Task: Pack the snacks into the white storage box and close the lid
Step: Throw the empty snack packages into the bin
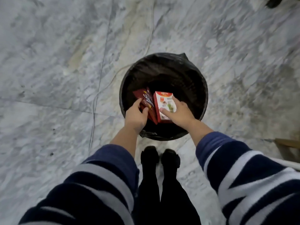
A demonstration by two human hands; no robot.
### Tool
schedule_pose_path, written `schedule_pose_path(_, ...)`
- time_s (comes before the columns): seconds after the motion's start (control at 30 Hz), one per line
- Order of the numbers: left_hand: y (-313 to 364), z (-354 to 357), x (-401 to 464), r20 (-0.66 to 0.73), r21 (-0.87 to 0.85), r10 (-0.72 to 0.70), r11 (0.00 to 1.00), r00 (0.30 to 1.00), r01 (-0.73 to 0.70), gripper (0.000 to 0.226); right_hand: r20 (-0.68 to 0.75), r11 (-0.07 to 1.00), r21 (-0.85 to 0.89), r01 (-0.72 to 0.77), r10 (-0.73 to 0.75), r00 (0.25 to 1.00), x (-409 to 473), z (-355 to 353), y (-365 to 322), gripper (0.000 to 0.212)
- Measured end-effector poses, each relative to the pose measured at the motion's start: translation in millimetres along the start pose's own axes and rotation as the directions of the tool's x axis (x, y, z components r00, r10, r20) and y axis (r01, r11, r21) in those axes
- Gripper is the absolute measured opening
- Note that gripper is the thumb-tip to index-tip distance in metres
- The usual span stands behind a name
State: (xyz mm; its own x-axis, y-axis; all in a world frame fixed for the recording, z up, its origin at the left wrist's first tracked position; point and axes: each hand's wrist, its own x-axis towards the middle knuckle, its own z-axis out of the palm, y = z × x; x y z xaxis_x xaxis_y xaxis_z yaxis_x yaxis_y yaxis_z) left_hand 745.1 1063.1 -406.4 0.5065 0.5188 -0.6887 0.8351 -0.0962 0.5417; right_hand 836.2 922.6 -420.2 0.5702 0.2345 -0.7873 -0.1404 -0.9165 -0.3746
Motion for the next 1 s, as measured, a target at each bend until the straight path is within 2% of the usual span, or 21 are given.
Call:
schedule_pose_path(0.2,18.3,-9.2,-25.4,0.057,0.1,-0.005,0.995,0.998,-0.001,0.048,0.033,0.993,-0.118,0.003,0.001,0.999,-23.5,-20.4,5.9,0.079)
schedule_pose_path(0.37,74.4,-41.7,-68.1,0.103,0.274,0.147,0.946,0.984,-0.171,0.044,0.08,0.977,-0.198,0.079,-0.064,0.995,-83.7,-71.6,-17.1,0.071)
schedule_pose_path(0.5,147.2,-76.1,-119.0,0.235,0.407,0.239,0.856,0.942,-0.319,0.044,0.081,0.962,-0.23,0.144,-0.128,0.988,-154.5,-141.8,-39.3,0.064)
schedule_pose_path(0.63,220.7,-95.9,-183.2,0.339,0.535,0.328,0.703,0.882,-0.468,0.047,-0.024,0.973,-0.192,0.126,-0.132,0.991,-235.2,-210.4,-43.6,0.059)
schedule_pose_path(0.77,272.6,-88.3,-252.6,0.498,0.621,0.326,0.514,0.804,-0.592,0.046,-0.106,0.982,-0.184,0.037,-0.058,0.993,-316.3,-248.5,-21.1,0.058)
schedule_pose_path(0.87,310.2,-78.1,-303.1,0.591,0.639,0.331,0.365,0.736,-0.677,0.047,-0.15,0.986,-0.156,-0.064,0.04,0.988,-370.6,-269.2,1.0,0.062)
schedule_pose_path(1.0,350.0,-58.9,-359.5,0.673,0.601,0.424,0.163,0.606,-0.782,0.049,-0.342,0.992,-0.014,-0.123,0.111,0.933,-440.6,-288.4,32.1,0.063)
